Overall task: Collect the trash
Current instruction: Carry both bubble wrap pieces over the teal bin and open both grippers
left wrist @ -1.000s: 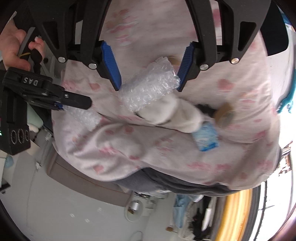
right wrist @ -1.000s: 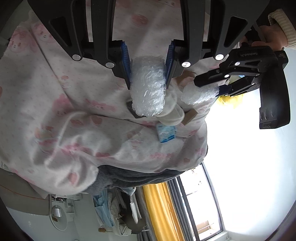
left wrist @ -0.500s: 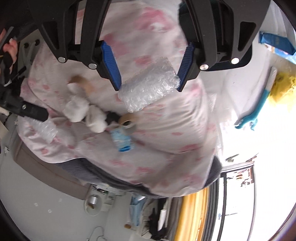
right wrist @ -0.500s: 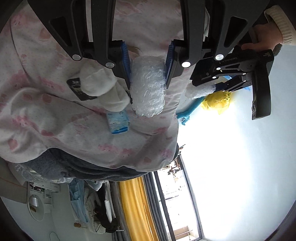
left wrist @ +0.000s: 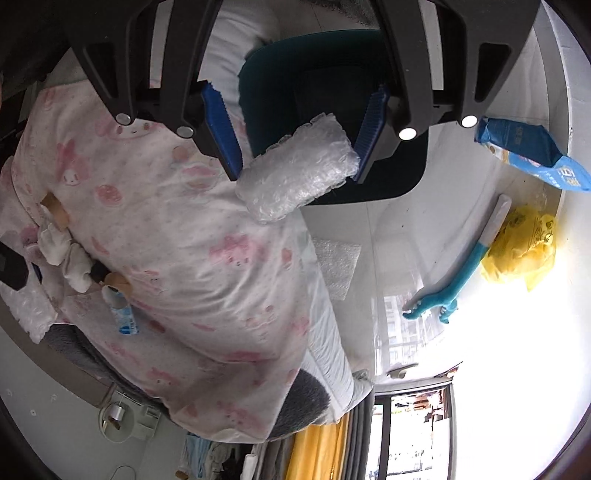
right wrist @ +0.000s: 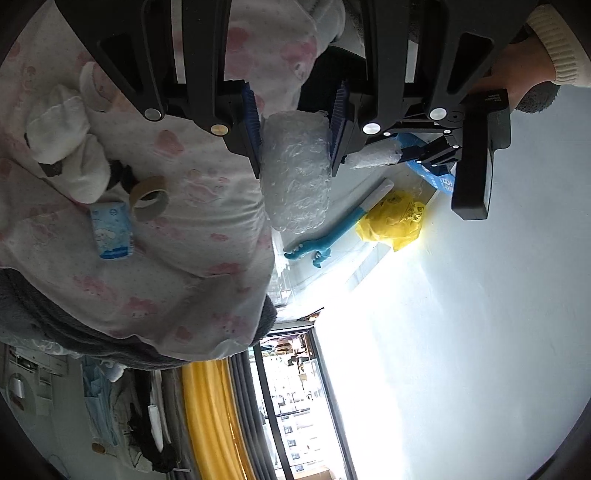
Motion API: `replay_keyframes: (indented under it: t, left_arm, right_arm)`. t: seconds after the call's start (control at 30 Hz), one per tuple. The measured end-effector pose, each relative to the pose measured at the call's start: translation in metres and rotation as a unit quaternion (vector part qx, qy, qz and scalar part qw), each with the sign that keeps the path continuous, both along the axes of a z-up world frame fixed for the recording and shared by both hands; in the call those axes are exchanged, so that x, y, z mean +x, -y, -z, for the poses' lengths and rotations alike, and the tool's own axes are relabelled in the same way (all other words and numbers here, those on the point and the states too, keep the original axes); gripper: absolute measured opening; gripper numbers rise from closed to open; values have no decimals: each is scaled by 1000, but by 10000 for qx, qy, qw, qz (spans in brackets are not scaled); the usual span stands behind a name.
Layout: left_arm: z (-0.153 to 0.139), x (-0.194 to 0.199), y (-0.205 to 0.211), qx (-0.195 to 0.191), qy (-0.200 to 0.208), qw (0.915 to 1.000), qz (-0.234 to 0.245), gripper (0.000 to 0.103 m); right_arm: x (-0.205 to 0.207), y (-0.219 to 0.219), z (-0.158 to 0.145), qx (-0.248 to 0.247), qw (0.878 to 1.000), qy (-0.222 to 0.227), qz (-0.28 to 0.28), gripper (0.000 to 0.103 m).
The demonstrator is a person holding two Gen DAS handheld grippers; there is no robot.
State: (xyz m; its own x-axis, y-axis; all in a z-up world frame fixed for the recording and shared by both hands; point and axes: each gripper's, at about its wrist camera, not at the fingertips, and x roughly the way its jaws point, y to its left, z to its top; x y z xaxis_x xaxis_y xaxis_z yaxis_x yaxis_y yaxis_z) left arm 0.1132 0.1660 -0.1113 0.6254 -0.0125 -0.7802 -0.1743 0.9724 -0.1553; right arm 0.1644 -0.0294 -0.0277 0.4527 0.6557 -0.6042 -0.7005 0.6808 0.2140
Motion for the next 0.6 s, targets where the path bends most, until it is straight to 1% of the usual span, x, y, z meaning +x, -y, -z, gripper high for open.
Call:
replay_keyframes:
  t: [0.1,0.33,0.4,0.47,0.6]
  left_arm:
    - [12,-4,-18,-70,-186,9998,-85,64]
    - [42,-12,-51,-295,-685,9969,-232,64]
    - [47,-13,-58,-376,-744,9961,-292,64]
    - [55,-14,-68,-557,-815,9946,-330,64]
    - [67,-13,-78,-793,-938,9918,-352,65]
  right_arm:
    - [-5,-22,7,-62,9999,-58,-139,34]
    - [-6,-71,34,-304,9983,-334,-376,34]
    - [-6,-85,43,-384,9975,-426,-422,34]
    - [-2,-95,53,-467,9965,-525,-444,34]
    - [0,-112,69,-606,9947,-692,-467,34]
